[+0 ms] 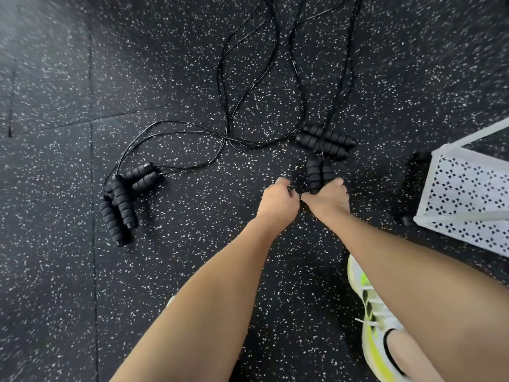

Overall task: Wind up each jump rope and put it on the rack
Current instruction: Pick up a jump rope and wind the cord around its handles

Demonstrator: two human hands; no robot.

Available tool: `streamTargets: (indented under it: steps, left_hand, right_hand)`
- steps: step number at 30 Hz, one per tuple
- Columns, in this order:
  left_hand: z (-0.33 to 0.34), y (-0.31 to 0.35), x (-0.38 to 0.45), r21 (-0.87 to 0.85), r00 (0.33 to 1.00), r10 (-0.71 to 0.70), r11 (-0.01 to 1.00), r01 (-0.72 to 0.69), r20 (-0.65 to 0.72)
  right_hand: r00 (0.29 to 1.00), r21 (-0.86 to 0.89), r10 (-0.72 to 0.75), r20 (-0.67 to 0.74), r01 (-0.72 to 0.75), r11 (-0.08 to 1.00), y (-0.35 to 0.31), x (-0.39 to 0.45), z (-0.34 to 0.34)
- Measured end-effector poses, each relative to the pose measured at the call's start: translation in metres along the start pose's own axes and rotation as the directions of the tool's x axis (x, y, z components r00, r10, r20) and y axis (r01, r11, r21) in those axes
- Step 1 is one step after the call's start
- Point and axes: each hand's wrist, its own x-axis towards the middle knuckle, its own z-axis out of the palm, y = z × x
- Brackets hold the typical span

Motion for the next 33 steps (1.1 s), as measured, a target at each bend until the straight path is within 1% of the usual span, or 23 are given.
streamTargets:
  steps: [6,11,14,16,19,21,23,25,27,29,33]
  left_hand:
    - [-0.027,0.046,-0.038,-0.073,0.998,0.052,0.996,-0.054,-0.035]
    - [-0.057,0.093,-0.097,-0.154,0.992,0.111,0.981,-0.119,-0.061]
    - [-0.078,0.122,-0.141,-0.243,0.988,0.133,0.959,-0.148,-0.08]
    - [-0.091,0.14,-0.172,-0.298,0.983,0.162,0.937,-0.181,-0.087]
    - [-0.104,0.16,-0.217,-0.345,0.972,0.204,0.91,-0.231,-0.114]
    - [-0.113,0.168,-0.245,-0.406,0.968,0.223,0.879,-0.25,-0.112]
    - [-0.121,0.173,-0.273,-0.511,0.97,0.229,0.827,-0.236,-0.077]
    - [-0.13,0.175,-0.299,-0.613,0.974,0.226,0.766,-0.192,-0.023]
    - [-0.139,0.176,-0.325,-0.667,0.968,0.248,0.729,-0.154,0.048]
    - [-0.145,0.174,-0.349,-0.695,0.956,0.278,0.705,-0.142,0.088]
    - [-0.155,0.167,-0.38,-0.758,0.955,0.291,0.636,-0.145,0.062]
  right_hand:
    - [0.989,0.213,-0.107,-0.105,0.128,0.969,-0.016,-0.053,-0.054]
    - [0.953,0.411,-0.209,-0.218,0.284,0.866,-0.035,-0.117,-0.109]
    - [0.941,0.489,-0.236,-0.244,0.329,0.808,-0.04,-0.161,-0.148]
    - [0.931,0.501,-0.267,-0.249,0.36,0.787,-0.04,-0.192,-0.171]
    - [0.906,0.458,-0.325,-0.271,0.418,0.785,-0.036,-0.238,-0.199]
    - [0.89,0.443,-0.352,-0.29,0.451,0.775,-0.034,-0.269,-0.213]
    - [0.872,0.459,-0.391,-0.296,0.489,0.742,-0.03,-0.3,-0.225]
    - [0.851,0.479,-0.434,-0.297,0.526,0.703,-0.023,-0.331,-0.236]
    - [0.831,0.497,-0.475,-0.29,0.555,0.667,-0.015,-0.356,-0.244]
    - [0.813,0.526,-0.512,-0.278,0.575,0.627,-0.007,-0.376,-0.252]
    - [0.757,0.55,-0.626,-0.187,0.608,0.572,-0.002,-0.398,-0.263]
